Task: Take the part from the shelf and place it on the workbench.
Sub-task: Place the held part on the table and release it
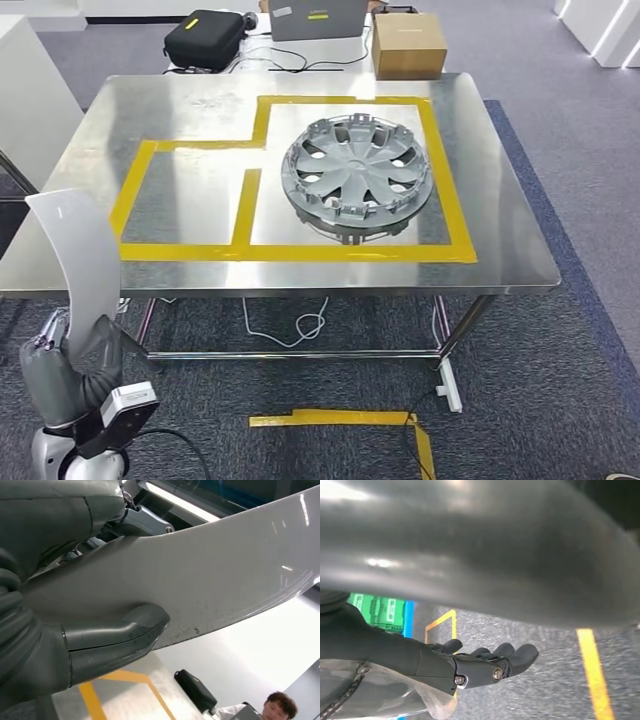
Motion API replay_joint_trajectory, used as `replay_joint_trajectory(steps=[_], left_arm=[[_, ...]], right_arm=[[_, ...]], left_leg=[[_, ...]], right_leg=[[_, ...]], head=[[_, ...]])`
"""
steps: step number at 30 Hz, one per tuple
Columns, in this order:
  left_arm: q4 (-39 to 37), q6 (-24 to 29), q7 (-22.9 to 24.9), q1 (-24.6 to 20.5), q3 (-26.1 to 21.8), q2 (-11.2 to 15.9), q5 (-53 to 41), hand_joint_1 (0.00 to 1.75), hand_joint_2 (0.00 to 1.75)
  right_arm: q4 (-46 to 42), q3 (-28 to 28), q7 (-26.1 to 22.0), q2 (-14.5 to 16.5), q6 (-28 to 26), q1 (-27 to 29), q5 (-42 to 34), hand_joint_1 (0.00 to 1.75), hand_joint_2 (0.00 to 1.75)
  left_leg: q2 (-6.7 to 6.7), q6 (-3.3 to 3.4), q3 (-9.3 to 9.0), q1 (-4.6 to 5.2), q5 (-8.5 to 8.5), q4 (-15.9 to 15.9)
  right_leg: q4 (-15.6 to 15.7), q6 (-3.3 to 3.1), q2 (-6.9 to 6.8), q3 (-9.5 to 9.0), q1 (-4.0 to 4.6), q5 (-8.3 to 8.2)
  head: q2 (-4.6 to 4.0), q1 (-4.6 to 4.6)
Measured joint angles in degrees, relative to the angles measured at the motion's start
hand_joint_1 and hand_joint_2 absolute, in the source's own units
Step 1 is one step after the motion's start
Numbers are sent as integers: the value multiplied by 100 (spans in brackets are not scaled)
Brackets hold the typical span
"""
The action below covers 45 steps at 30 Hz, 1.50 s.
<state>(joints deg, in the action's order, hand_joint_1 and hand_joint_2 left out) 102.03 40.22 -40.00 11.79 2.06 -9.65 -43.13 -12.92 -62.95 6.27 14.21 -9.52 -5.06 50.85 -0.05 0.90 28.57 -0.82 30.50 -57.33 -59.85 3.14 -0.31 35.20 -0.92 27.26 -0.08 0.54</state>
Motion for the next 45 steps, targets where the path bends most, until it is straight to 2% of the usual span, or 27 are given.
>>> replay_joint_trajectory(steps=[3,5,7,9,10,11,12,14,16,19,21,22,24,25,26,28,30,31,34,36,37,39,40,41,42,44,45], left_arm=[[-14,-1,0,-96,0,-4,-17,175,175],[-20,-1,0,-132,1,-4,-25,175,175],[-23,-1,0,-176,2,-3,-30,175,175],[-33,0,0,-196,1,-3,-34,175,175],[-40,0,0,-194,1,-3,-39,175,175],[-46,0,0,-193,0,-3,-43,175,175],[-50,0,0,-192,-1,-3,-46,175,175],[-55,-1,0,-188,-2,-2,-34,175,175],[-66,-1,0,-176,-7,2,-15,175,175],[-69,0,0,-135,-22,9,14,175,175],[-55,1,0,-110,-40,15,43,175,175],[-47,1,0,-98,-46,16,51,175,175],[-42,0,0,-72,-58,20,51,175,175],[-42,0,0,-54,-63,20,41,175,175],[-42,0,0,-37,-66,21,24,175,175],[-41,0,0,-17,-68,21,-5,175,175],[-27,0,0,-15,-62,30,-12,175,175],[-10,0,0,-21,-47,43,-22,175,175],[34,0,0,-103,52,139,-149,175,175],[48,1,0,-200,116,229,-252,175,175],[54,1,0,-243,140,271,-291,175,175],[45,0,0,-333,179,349,-427,175,175],[31,0,0,-403,192,387,-600,175,175],[12,0,0,-491,198,423,-837,175,175],[-14,-1,0,-605,199,459,-1099,175,175],[-72,-2,0,-834,196,532,-1451,175,175],[-106,-2,0,-931,194,565,-1527,175,175]], right_arm=[[1,-1,-31,-2,22,-2,-23,0,0],[0,-4,-27,-3,27,3,-32,0,0],[0,-5,-16,-3,31,-5,-35,0,0],[0,-5,-11,-3,34,-11,-36,0,0],[0,-5,-11,-3,33,-8,-36,0,0],[0,-5,-11,-3,32,-5,-33,0,0],[0,-6,-8,-3,26,-1,-27,0,0],[4,-6,-2,1,9,5,-4,0,0],[12,-4,-48,6,-10,8,41,0,0],[16,15,-96,10,-42,1,144,0,0],[15,37,-69,10,-67,-16,201,0,0],[15,47,-63,10,-76,-20,214,0,0],[15,58,-73,10,-84,-21,215,0,0],[15,59,-79,10,-87,-15,206,0,0],[15,58,-76,10,-91,-9,195,0,0],[15,58,-62,10,-92,2,172,0,0],[16,59,-57,10,-87,7,166,0,0],[17,60,-70,10,-85,8,169,0,0],[17,61,-104,10,-84,11,211,0,0],[17,63,-77,10,-80,13,246,0,0],[17,64,-63,10,-76,10,262,0,0],[17,73,-54,10,-62,7,308,0,0],[17,90,-56,10,-52,8,349,0,0],[17,114,-57,10,-42,8,395,0,0],[17,139,-55,10,-34,6,439,0,0],[18,186,-49,10,-21,2,491,0,0],[19,201,-58,10,-18,-7,502,0,0]], left_leg=[[6,-104,-45,16,72,-24],[9,-150,-41,4,137,-175],[8,-186,230,-6,310,-718],[8,-204,690,-5,565,-1428],[8,-199,860,-3,610,-1602],[7,-181,964,2,550,-1615],[6,-142,975,15,337,-1406],[-5,-24,911,68,-251,-798],[-8,65,879,131,-535,-409],[-12,101,778,137,-524,-213],[-8,132,635,89,-494,-92],[-3,144,581,75,-473,-59],[-2,160,522,71,-405,-53],[-6,154,486,69,-365,-54],[-11,144,436,65,-321,-55],[-21,110,299,53,-219,-57],[-23,51,196,60,-118,-66],[-21,22,177,68,-84,-71],[-13,-53,160,74,-18,-71],[-11,-112,211,65,112,-264],[-10,-141,329,55,240,-532],[-9,-181,756,40,521,-1324],[-9,-191,958,33,571,-1627],[-9,-194,1082,30,517,-1758],[-9,-189,1092,28,323,-1639],[-13,-157,886,27,-197,-975],[-18,-139,762,36,-377,-642]], right_leg=[[127,-184,-1,-79,29,78],[147,-261,16,-161,16,101],[160,-322,23,-269,12,142],[160,-357,37,-343,26,214],[160,-360,50,-392,36,256],[160,-361,66,-453,48,304],[161,-359,79,-528,62,357],[166,-342,94,-664,85,466],[178,-293,98,-711,81,541],[255,-196,82,-768,75,611],[86,-136,72,-718,80,727],[-199,-107,70,-540,67,837],[-967,-44,67,-21,39,1057],[-1224,-18,65,201,27,1061],[-1279,1,64,323,20,943],[-760,16,51,243,13,400],[-130,-11,27,-5,27,44],[42,-51,22,-97,38,21],[151,-187,28,-209,45,136],[184,-253,21,-285,22,163],[198,-285,18,-331,12,180],[203,-323,19,-394,13,228],[202,-329,22,-424,14,255],[201,-329,25,-456,14,283],[201,-324,29,-501,14,316],[207,-293,41,-591,13,394],[204,-263,55,-627,19,433]], head=[[1,4],[1,-7],[0,-18],[-1,-21],[-1,-22],[-1,-21],[-1,-22],[-1,-12],[-1,3],[0,-9],[0,12],[0,23],[-1,32],[-1,32],[-1,32],[-1,35],[-1,34],[-1,28],[0,10],[1,-16],[2,-33],[1,-58],[1,-56],[1,-57],[2,-57],[2,-54],[1,-54]])
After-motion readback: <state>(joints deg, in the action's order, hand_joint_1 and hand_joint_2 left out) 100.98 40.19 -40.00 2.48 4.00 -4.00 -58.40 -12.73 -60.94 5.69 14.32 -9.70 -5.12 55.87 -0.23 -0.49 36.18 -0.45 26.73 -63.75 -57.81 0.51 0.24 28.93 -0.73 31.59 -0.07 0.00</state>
